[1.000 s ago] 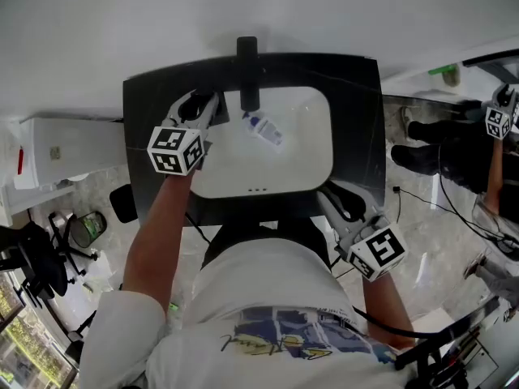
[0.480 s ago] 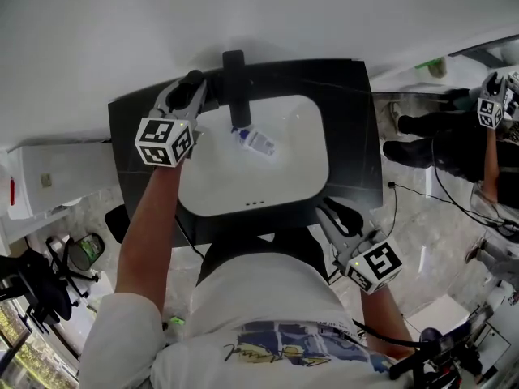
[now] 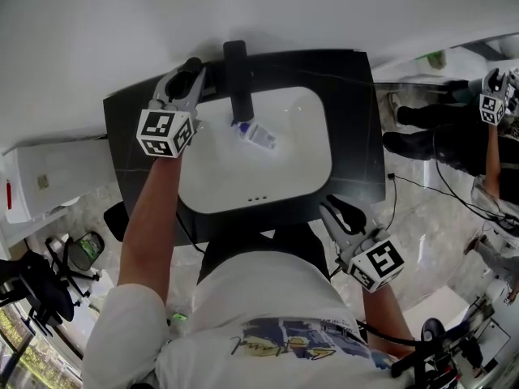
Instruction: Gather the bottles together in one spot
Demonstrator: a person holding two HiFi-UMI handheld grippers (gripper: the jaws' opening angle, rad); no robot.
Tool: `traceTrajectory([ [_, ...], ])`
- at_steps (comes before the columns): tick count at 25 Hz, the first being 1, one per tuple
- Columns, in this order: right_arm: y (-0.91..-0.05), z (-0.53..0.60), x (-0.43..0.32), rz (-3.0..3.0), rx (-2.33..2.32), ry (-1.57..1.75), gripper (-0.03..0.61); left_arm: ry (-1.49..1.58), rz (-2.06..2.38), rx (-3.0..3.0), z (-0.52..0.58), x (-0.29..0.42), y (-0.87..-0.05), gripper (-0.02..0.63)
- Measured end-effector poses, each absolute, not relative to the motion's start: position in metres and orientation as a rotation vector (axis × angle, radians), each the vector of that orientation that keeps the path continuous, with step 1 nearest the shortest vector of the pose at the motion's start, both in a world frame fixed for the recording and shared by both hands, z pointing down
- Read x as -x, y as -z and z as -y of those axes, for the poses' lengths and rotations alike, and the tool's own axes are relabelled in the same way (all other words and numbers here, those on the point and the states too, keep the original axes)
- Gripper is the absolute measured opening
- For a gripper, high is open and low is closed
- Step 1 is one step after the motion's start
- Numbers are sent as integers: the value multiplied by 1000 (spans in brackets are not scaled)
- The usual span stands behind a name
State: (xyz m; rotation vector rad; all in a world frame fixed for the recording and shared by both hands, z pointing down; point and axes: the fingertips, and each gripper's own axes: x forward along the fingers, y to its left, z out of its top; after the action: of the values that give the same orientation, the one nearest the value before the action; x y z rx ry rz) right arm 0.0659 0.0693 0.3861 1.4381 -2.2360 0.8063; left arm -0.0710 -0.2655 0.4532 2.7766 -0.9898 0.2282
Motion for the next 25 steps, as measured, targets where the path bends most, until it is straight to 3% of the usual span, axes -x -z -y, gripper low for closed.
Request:
traceTrajectory([
  [8, -386, -71, -59, 2245, -1426, -804, 77, -250, 1040, -2795, 257, 73, -460, 106],
  [17, -381, -79, -54, 2270, -1406, -784, 77, -305, 1031, -2836, 250, 64, -463, 233],
  [22, -383, -86, -60, 2262, -1416, -794, 77, -353, 1066, -2844, 260, 63, -467, 247],
  [25, -383, -86, -61, 2265, -1422, -793, 77, -362, 1108, -2845, 262, 65, -468, 293],
])
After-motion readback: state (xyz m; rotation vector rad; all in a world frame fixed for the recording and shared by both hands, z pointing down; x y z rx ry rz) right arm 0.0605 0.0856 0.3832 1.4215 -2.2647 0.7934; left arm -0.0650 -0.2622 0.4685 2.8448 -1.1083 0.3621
